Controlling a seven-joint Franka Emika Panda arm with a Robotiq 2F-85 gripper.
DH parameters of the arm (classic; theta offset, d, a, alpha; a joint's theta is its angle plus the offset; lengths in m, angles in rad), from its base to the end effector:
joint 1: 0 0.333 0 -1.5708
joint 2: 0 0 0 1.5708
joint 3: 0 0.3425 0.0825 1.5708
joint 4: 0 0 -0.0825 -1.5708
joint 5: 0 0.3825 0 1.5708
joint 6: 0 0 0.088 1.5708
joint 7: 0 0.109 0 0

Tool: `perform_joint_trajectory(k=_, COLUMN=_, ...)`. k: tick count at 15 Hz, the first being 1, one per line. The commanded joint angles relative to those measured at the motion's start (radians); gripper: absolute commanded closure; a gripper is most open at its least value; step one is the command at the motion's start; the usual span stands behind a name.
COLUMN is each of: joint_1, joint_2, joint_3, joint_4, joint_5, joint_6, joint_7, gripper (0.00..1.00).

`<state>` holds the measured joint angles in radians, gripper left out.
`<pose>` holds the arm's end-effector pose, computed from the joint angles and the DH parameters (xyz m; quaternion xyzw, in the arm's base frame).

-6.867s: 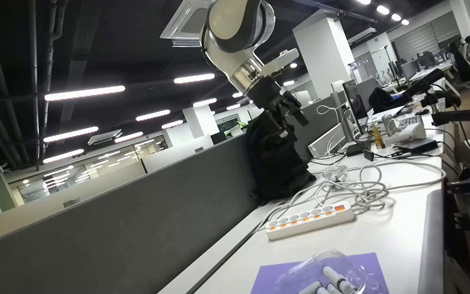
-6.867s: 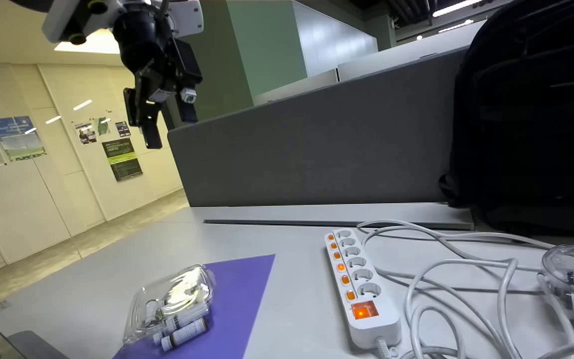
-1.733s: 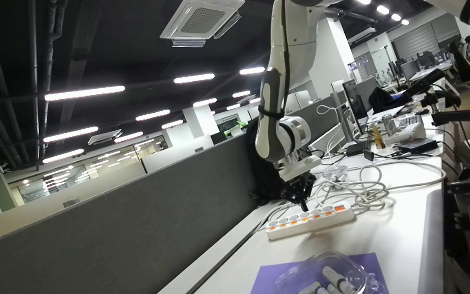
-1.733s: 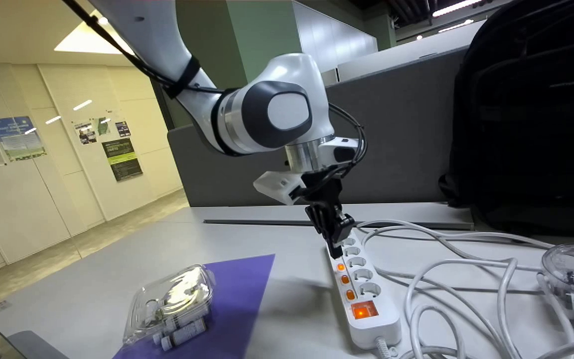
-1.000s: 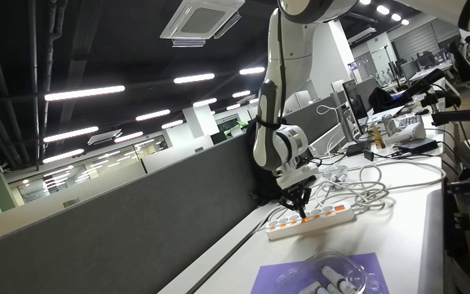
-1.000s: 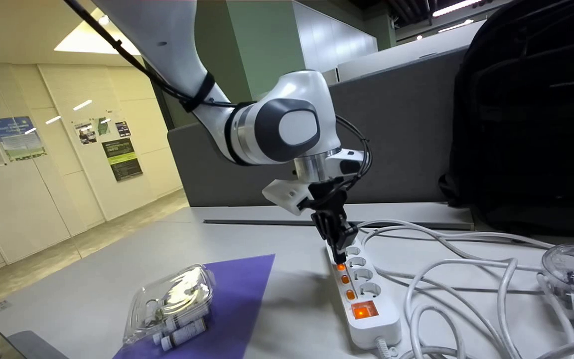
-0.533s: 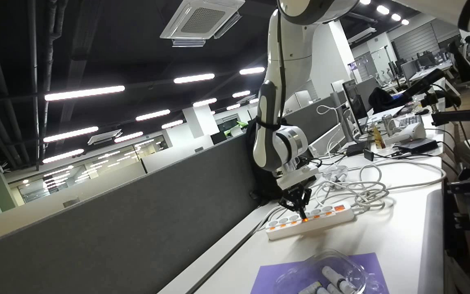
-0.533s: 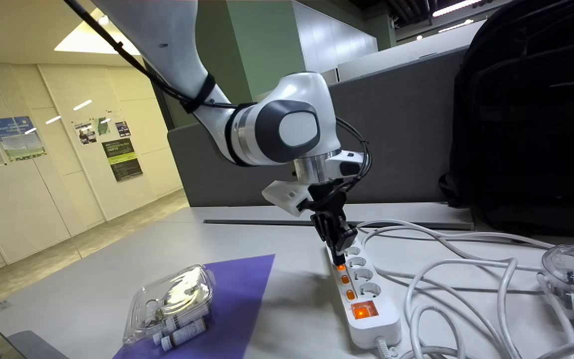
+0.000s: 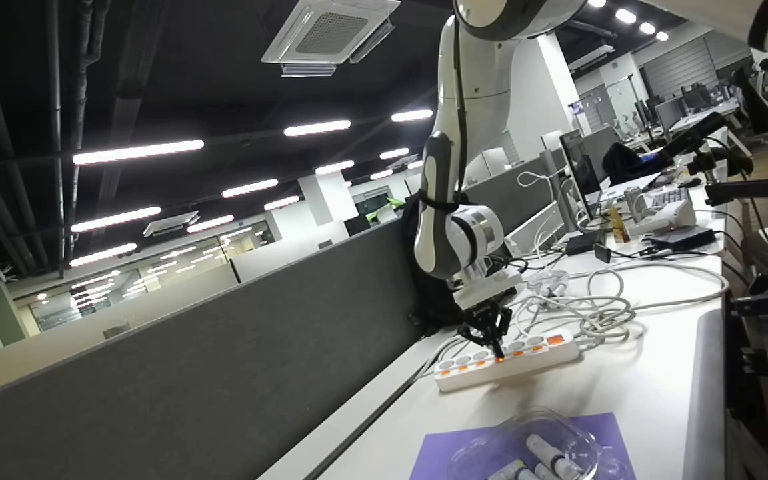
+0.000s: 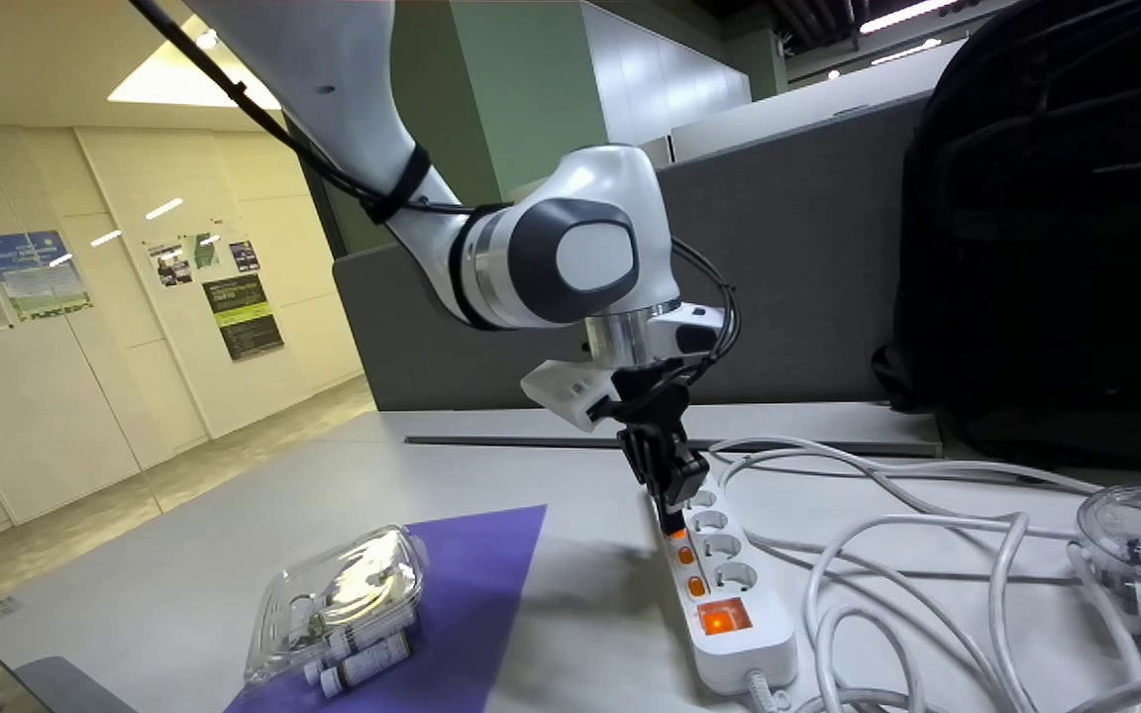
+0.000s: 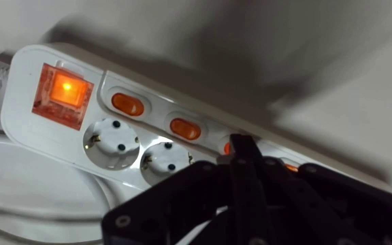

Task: Turn off the fourth switch on the extension cable.

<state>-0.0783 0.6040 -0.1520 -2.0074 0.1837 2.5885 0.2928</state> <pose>0.5970 -0.1407 0.1728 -0.9470 0.3213 0.0055 0.0044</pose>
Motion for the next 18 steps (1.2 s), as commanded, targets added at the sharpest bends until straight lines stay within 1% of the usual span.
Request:
perform_joint_trajectory(k=1, joint_1=-0.009, joint_2=0.004, joint_3=0.002, joint_4=0.008, joint_5=0.016, joint_6=-0.027, joint_7=0.031, gripper=1.00)
perform_joint_trajectory(k=6, joint_1=-0.016, joint_2=0.025, joint_3=0.002, joint_4=0.016, joint_5=0.032, joint_6=-0.033, joint_7=0.035, gripper=1.00)
perform_joint_trajectory(k=10, joint_1=-0.048, joint_2=0.058, joint_3=0.025, joint_4=0.033, joint_5=0.079, joint_6=-0.042, joint_7=0.012, gripper=1.00)
perform_joint_trajectory(k=18, joint_1=-0.088, joint_2=0.068, joint_3=0.054, joint_4=0.042, joint_5=0.138, joint_6=-0.060, joint_7=-0.011, gripper=1.00)
